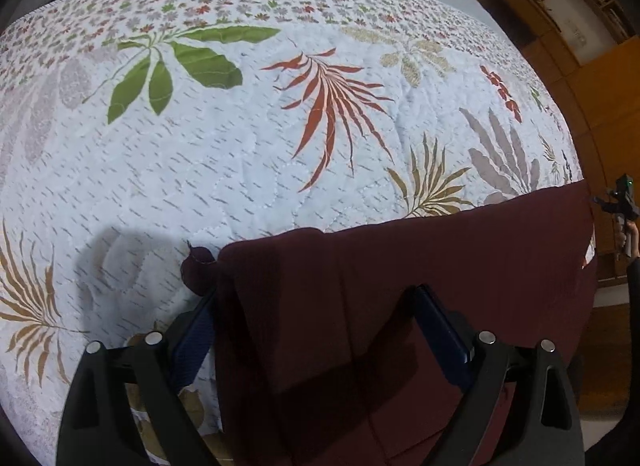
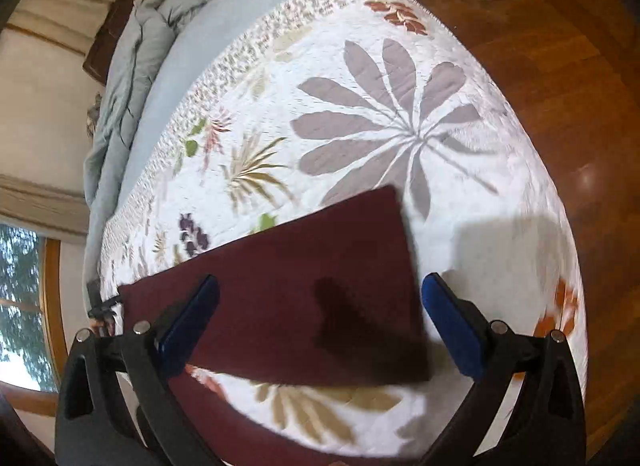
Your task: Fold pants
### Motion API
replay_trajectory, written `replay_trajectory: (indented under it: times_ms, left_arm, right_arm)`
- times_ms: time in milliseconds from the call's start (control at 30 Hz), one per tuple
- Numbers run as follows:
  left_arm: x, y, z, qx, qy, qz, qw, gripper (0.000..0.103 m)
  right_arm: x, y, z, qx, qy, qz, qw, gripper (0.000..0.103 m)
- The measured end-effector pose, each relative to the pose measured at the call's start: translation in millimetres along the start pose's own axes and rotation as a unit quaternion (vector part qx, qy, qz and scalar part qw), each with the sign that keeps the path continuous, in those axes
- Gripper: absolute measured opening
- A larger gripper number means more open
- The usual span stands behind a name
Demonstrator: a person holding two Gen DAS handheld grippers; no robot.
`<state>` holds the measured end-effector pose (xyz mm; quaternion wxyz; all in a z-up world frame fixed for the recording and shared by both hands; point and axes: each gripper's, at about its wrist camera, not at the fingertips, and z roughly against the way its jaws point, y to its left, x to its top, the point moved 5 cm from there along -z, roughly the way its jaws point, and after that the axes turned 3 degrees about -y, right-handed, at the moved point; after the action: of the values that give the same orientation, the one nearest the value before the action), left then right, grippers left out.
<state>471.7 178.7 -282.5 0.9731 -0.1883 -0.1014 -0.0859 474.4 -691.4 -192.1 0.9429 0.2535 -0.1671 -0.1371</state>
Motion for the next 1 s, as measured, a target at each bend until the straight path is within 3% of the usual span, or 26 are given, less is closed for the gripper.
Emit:
replay_trajectory:
  times_ms: [133,400,433,467,500,533,567,600,833,1000]
  left_arm:
    - [5,0,-3,0.004,0.008,0.020,0.9998,0.094]
    - [5,3,3,-0.005,-0.016,0.027,0.9995,0.090]
    - [5,5,4,0.001,-0.022,0.028,0.9994,0.075]
    - [6,8,6,0.011,-0.029,0.031,0.9991,0.052]
    - [5,12,8,0.007,-0.034,0.041,0.9985,0.043]
    - [4,14,11,-0.011,-0.039,0.050,0.9980,0.024]
    - [2,12,12,-0.016,-0.039,0.049,0.9979,0.022]
    - [1,9,14,-0.010,-0.044,0.040,0.9982,0.022]
    - [-1,-5,44,-0.019,-0.096,0.031,0.9947,0.018]
    - [-8,-27,93,-0.035,-0.143,0.017,0.9890,0.018]
  right_arm:
    - [16,-17,-32,-0.014,0.026,0.013,0.999,0.101]
    - [21,2,-57,0.026,0.055,0.075,0.995,0.099]
    - [21,4,-59,0.033,0.060,0.076,0.995,0.096]
    - [21,6,-61,0.027,0.062,0.082,0.994,0.092]
    - [21,6,-63,0.015,0.060,0.088,0.994,0.076]
    - [22,5,-62,0.006,0.055,0.089,0.994,0.047]
    - [23,6,-61,0.008,0.050,0.086,0.995,0.029]
    - [23,7,-59,0.025,0.048,0.077,0.996,0.023]
    - [14,27,-37,-0.003,0.012,0.090,0.996,0.021]
    - [7,42,10,-0.006,-0.029,0.104,0.994,0.021]
